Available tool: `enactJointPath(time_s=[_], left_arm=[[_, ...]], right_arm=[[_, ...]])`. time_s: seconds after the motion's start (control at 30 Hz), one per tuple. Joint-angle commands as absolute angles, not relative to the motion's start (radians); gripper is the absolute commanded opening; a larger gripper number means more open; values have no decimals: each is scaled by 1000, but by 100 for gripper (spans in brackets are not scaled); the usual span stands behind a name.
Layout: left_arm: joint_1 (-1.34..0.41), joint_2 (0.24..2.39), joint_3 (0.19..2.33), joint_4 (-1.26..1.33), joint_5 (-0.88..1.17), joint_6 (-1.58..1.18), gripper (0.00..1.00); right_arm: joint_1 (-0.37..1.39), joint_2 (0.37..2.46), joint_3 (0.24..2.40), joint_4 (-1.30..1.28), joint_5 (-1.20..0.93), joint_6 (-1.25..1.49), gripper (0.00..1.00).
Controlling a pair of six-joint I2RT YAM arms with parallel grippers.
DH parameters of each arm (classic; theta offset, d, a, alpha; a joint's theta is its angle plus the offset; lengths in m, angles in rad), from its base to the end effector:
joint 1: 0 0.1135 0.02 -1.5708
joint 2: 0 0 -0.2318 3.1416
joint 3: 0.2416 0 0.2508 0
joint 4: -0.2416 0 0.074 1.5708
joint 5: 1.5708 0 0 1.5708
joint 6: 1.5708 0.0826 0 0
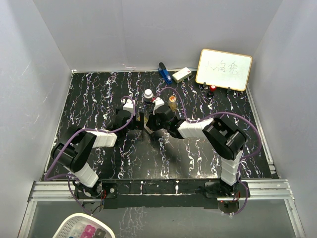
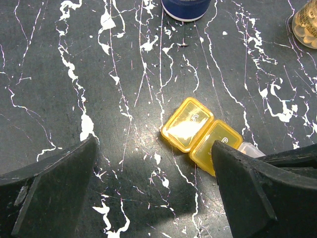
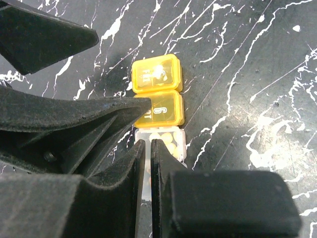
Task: Sort the pills into containers
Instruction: Close the pill container at the center of the board.
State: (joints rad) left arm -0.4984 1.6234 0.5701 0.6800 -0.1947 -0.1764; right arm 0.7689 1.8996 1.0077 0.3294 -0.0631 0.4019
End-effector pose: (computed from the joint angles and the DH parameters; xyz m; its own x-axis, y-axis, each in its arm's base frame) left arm 0.3143 -0.1529 0.1065 -0.3699 0.0053 -0.9291 0.2497 0.9637 -0.0939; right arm 0.3031 0.3005 0.0976 -0.6392 -0.0752 -0.7654 -0.5240 0.7710 0.3618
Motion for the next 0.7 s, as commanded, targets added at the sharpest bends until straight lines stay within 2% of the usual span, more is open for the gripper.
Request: enactJointPath(time_s=[0.0, 0.33, 0.67], left_arm=[[-491, 1613, 581, 635, -207, -170, 99], [-492, 1619, 588, 638, -198, -172, 99], [-492, 1622, 588, 641, -194, -176, 99]], right_arm=[[783, 1843, 1002, 269, -28, 378, 9], [787, 1822, 1111, 238, -7, 317, 10], [796, 1827, 1129, 234, 1, 313, 10]])
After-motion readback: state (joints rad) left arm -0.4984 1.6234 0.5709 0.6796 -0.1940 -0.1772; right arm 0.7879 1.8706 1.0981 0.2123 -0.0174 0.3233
